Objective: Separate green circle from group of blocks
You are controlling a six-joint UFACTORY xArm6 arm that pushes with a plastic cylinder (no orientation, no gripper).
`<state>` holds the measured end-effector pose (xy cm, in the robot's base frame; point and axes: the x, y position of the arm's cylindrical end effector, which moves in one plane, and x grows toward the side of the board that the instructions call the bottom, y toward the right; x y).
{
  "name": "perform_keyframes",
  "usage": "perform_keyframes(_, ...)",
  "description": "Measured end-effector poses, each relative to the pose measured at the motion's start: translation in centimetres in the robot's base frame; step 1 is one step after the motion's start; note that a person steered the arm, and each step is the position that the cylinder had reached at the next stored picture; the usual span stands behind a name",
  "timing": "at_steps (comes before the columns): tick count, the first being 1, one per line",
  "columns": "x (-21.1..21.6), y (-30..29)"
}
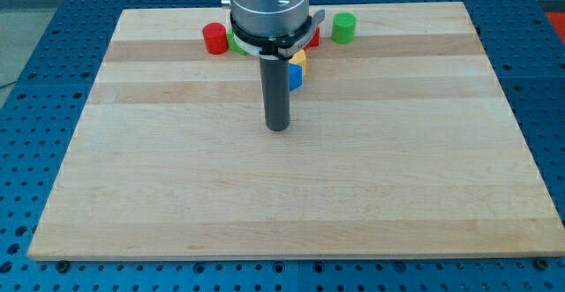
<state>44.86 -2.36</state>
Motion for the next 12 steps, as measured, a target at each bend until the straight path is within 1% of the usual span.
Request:
perform_keyframes(1, 0.1, 0.4)
perform_keyframes(2, 2.0, 6.1)
perform_keyframes(3, 0.3, 13.1)
perform_keyframes(4, -4.3, 18.8)
perform_keyframes(5, -9.8, 25.1)
perform_keyframes(6, -16.1, 29.5)
perform_keyframes(7, -21.5, 29.5)
perform_keyframes(8, -23.2, 24.7)
perform_keyframes(9, -22.6, 17.4)
perform_keyframes(10, -18.9, 12.3)
perform_keyframes(11, -15.1, 11.9)
perform_keyframes(12, -18.5, 12.8)
